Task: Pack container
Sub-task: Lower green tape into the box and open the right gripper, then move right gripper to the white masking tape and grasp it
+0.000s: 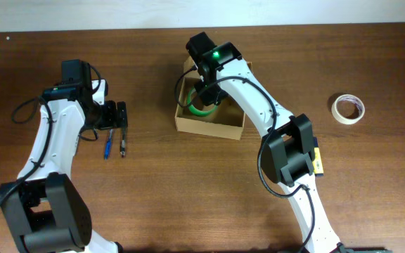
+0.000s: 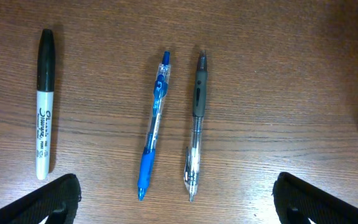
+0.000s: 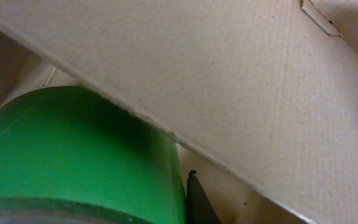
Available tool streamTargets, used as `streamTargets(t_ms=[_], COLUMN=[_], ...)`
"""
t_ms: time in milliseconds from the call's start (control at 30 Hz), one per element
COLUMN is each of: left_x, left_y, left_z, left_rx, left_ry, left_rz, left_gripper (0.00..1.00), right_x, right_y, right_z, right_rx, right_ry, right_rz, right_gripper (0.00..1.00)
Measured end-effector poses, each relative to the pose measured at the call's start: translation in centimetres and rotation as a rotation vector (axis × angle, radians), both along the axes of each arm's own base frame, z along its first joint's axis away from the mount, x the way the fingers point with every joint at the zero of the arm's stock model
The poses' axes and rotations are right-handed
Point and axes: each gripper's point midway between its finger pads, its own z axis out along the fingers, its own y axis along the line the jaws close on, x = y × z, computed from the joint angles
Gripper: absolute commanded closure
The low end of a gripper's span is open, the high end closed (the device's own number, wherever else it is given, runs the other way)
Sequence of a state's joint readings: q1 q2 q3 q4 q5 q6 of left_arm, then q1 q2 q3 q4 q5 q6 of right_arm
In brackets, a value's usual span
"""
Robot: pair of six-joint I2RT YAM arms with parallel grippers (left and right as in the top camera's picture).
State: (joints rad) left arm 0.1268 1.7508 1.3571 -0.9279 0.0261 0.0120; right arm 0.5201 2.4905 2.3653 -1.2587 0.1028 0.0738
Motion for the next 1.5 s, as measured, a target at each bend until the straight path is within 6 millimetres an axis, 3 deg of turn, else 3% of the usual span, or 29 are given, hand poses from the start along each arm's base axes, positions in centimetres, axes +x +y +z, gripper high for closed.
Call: streamTargets(t_ms=[200, 300, 433, 667, 733, 800, 900, 933, 1033, 1100, 1167, 1233, 1300, 1367, 1500], left_x=[0.0, 0.0, 0.0, 0.0, 0.0, 0.0, 0.0, 0.0, 0.0, 0.0, 0.0, 0.0, 0.0, 0.0, 0.0], left_y=[0.0, 0.0, 0.0, 0.0, 0.0, 0.0, 0.0, 0.0, 0.0, 0.0, 0.0, 0.0, 0.0, 0.0, 0.0], left_z=[0.0, 0.0, 0.0, 0.0, 0.0, 0.0, 0.0, 0.0, 0.0, 0.0, 0.0, 0.0, 0.0, 0.0, 0.0], left_rx=[0.000, 0.000, 0.000, 0.000, 0.000, 0.000, 0.000, 0.000, 0.000, 0.000, 0.000, 0.000, 0.000, 0.000, 0.000], left_ry=[0.000, 0.000, 0.000, 0.000, 0.000, 0.000, 0.000, 0.000, 0.000, 0.000, 0.000, 0.000, 0.000, 0.000, 0.000], left_rz=[0.000, 0.000, 0.000, 0.000, 0.000, 0.000, 0.000, 0.000, 0.000, 0.000, 0.000, 0.000, 0.000, 0.000, 0.000], left_gripper=[0.00, 0.00, 0.00, 0.00, 0.00, 0.01, 0.00, 0.00, 0.00, 0.00, 0.00, 0.00, 0.00, 0.01, 0.00], right_x=[-0.2, -0.4, -1.3, -2.6, -2.2, -1.6, -0.6, -0.8, -3.0, -4.2, -5.0, -6.1, -7.5, -9.0, -10.6], right_y=[0.3, 0.3, 0.2, -0.2, -0.3, -0.6, -1.9, -2.7, -6.6, -11.2, -17.0, -24.1, -30.8, -35.8, -41.7], right_z=[0.0, -0.1, -0.3, 0.4, 2.2, 5.7, 13.8, 17.5, 26.4, 31.3, 34.1, 34.8, 33.3, 29.6, 19.9], right_rx=[0.008, 0.011, 0.011, -0.002, 0.003, 0.002, 0.017, 0.037, 0.082, 0.114, 0.110, 0.073, 0.031, 0.005, 0.014], right_ry=[0.005, 0.016, 0.058, 0.106, 0.072, -0.007, -0.202, -0.280, -0.446, -0.552, -0.627, -0.661, -0.638, -0.538, -0.300], right_rz=[0.003, 0.000, 0.006, 0.010, 0.009, 0.003, -0.024, -0.039, -0.099, -0.187, -0.315, -0.495, -0.682, -0.843, -1.097], right_gripper=[0.95, 0.82, 0.80, 0.64, 0.57, 0.52, 0.49, 0.49, 0.47, 0.44, 0.44, 0.42, 0.41, 0.41, 0.41])
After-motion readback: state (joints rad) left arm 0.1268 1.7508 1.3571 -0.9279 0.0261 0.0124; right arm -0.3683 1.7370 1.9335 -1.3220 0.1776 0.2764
